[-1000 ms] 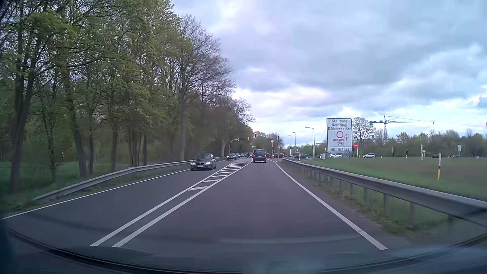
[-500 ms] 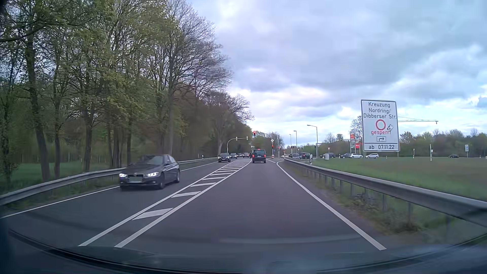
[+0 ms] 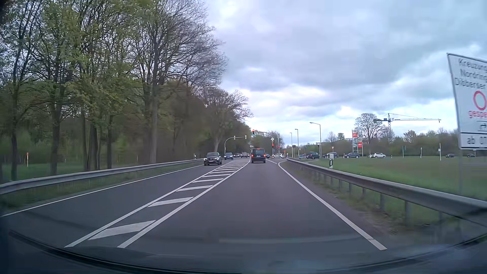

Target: Follow the waypoints while adhering to traffic rules and regulations

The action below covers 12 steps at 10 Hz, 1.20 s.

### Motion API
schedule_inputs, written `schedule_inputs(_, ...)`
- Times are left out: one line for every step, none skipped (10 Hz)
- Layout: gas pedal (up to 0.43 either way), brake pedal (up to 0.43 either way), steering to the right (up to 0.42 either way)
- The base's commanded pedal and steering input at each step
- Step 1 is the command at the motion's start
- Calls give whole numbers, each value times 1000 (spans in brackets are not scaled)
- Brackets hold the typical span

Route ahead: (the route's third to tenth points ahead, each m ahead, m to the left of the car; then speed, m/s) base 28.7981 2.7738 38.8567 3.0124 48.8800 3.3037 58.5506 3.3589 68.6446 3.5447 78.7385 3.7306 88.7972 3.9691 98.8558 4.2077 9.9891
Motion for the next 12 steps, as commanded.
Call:
schedule_inputs(0, 0, -1)
schedule_inputs(0, 0, -2)
schedule_inputs(0, 0, -2)
schedule_inputs(0, 0, -2)
schedule_inputs(0, 6, -2)
schedule_inputs(0, 0, -2)
schedule_inputs(0, 0, -2)
schedule_inputs(0, 0, -2)
schedule_inputs(0, 0, -2)
schedule_inputs(0, 0, -2)
schedule_inputs(0, 6, -2)
schedule_inputs(0, 6, -2)
